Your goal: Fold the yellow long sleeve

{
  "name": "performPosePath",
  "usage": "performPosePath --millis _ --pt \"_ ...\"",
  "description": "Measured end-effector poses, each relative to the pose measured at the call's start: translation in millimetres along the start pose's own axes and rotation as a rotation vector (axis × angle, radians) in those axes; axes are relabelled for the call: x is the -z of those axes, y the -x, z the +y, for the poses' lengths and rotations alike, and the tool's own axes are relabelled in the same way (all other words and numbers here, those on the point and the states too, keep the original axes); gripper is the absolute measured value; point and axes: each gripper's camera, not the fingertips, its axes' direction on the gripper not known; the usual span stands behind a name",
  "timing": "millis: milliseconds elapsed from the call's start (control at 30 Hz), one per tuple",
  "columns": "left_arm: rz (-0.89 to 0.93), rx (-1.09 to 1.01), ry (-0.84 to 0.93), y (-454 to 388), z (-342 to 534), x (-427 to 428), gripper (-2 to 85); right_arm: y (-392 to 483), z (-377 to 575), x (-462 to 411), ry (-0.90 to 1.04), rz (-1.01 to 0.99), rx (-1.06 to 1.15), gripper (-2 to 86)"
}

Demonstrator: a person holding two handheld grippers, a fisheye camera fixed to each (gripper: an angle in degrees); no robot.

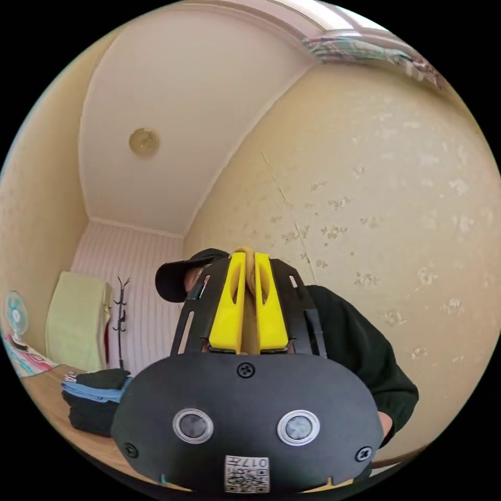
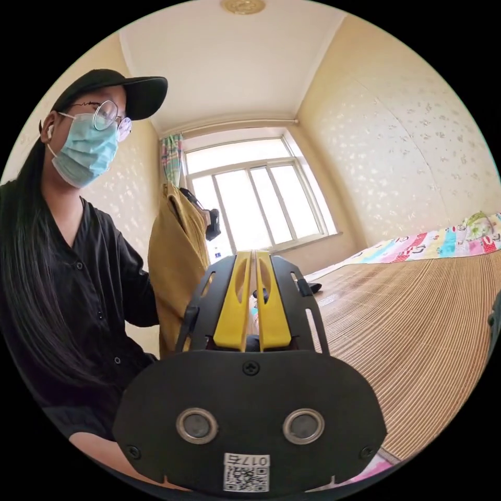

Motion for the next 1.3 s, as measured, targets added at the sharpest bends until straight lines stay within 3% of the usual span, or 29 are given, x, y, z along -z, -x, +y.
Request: performPosePath --millis 67,367,533,700,800,867,1000,1100,1233,1300 --pt "0.098 0.070 -0.091 20.3 7.9 -14.4 3.2 13.3 7.3 -10.1 0.008 -0.036 0.031 5.7" --pt "0.054 0.156 -0.147 26.4 15.0 -37.1 2.8 69.7 43.5 -20.0 0.060 -0.359 0.165 10.0" --pt "0.073 0.143 -0.164 26.7 13.2 -43.4 2.6 100.2 58.9 -7.1 0.109 -0.247 0.223 15.5" --pt "0.128 0.155 -0.179 41.8 11.4 -55.0 2.7 132.9 85.0 -32.4 0.212 -0.305 0.138 16.8" --pt "0.133 0.166 -0.192 53.9 10.1 -58.9 2.8 165.8 104.8 -66.8 0.294 -0.076 0.203 13.0" --pt "0.133 0.167 -0.208 58.9 5.4 -57.9 2.8 178.4 104.0 -85.1 0.274 0.119 0.236 4.7" --pt "0.080 0.119 -0.217 47.2 -14.0 -49.4 3.0 160.2 72.3 -83.6 0.204 0.356 0.141 2.5" --pt "-0.055 0.052 -0.176 16.9 -36.4 -40.9 3.2 153.0 23.4 -61.7 0.074 0.508 0.080 2.2" --pt "-0.571 -0.073 -0.047 -41.9 -66.6 -23.9 3.0 195.2 -55.2 -31.6 -0.259 0.746 0.198 2.2" --pt "-0.786 -0.040 -0.006 -38.5 -85.2 -8.9 2.8 202.8 -89.7 -42.1 -0.287 0.854 0.257 2.2"
